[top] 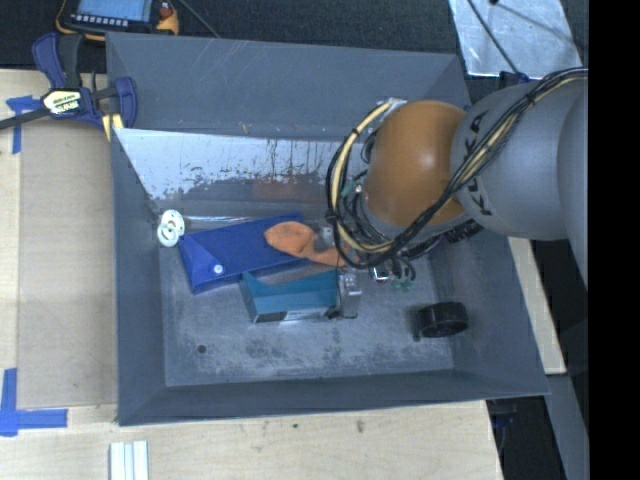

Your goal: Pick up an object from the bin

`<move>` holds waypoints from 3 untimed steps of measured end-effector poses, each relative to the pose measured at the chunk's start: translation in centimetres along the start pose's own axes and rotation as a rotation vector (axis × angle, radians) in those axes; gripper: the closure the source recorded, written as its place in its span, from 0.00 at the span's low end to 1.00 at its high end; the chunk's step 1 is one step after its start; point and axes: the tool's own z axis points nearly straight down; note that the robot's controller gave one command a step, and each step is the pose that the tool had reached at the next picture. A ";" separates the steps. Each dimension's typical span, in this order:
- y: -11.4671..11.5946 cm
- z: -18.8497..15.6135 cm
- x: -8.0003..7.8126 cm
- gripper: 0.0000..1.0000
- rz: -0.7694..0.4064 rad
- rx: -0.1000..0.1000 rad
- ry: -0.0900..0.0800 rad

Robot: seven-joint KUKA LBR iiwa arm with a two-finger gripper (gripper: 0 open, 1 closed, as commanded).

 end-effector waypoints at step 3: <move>-3.3 4.3 -4.9 1.00 -0.031 0.001 0.000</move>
Offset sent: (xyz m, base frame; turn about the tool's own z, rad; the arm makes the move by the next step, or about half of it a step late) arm 0.0000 0.0000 0.0000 0.0000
